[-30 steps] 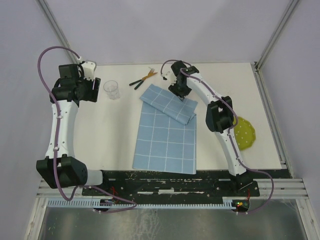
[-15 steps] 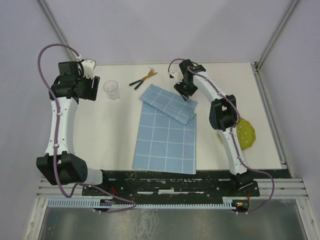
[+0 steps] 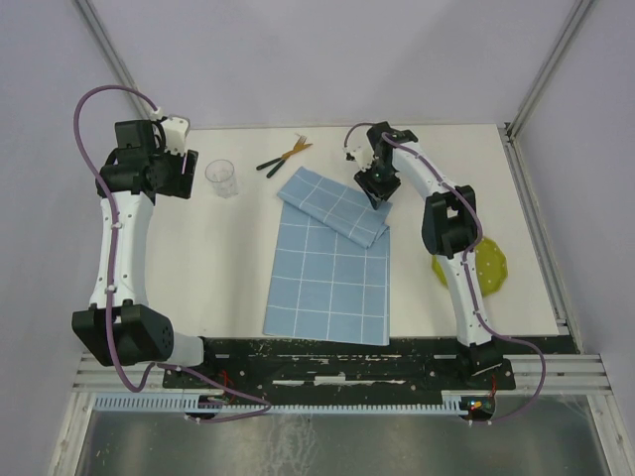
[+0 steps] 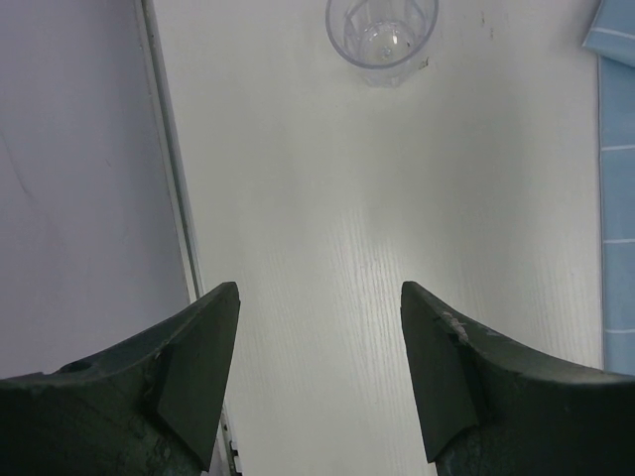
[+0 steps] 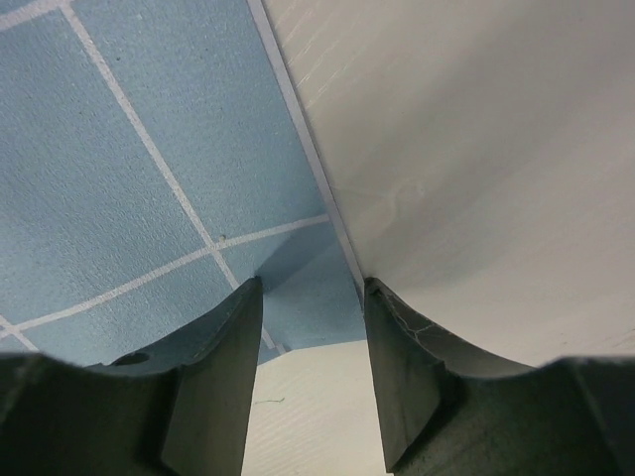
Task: Set the dinner table for one person
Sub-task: Fold the napkin at the center of the board.
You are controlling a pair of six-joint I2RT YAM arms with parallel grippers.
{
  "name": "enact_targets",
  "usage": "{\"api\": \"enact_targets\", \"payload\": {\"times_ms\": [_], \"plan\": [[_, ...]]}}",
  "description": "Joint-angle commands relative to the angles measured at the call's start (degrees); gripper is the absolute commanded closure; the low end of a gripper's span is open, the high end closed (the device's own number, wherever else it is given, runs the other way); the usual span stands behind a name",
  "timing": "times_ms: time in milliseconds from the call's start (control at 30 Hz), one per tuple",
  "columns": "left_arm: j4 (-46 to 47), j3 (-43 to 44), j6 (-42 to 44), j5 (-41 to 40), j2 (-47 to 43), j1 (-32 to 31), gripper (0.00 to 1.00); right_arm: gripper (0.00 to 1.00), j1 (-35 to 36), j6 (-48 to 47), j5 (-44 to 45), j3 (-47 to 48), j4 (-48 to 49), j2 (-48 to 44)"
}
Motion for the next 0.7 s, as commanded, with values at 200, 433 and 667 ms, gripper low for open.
{"api": "enact_targets", "payload": {"times_ms": [200,433,667], "plan": [[0.9,2.6,1.5,1.9,-0.6,-0.2,0.27,0.57,0.2,1.0,-1.0,-3.4,-3.5,-0.8],[0.7,2.5,1.6,1.9,-1.2,-0.2,0.27,0.97,0.2,2.3,1.0,-1.6,-5.1,1.4],[0.3,2.9,1.9,1.9,-1.2,-0.3,0.27,0.98,0.2,3.9,4.7,-3.6,-2.0,0.0]]}}
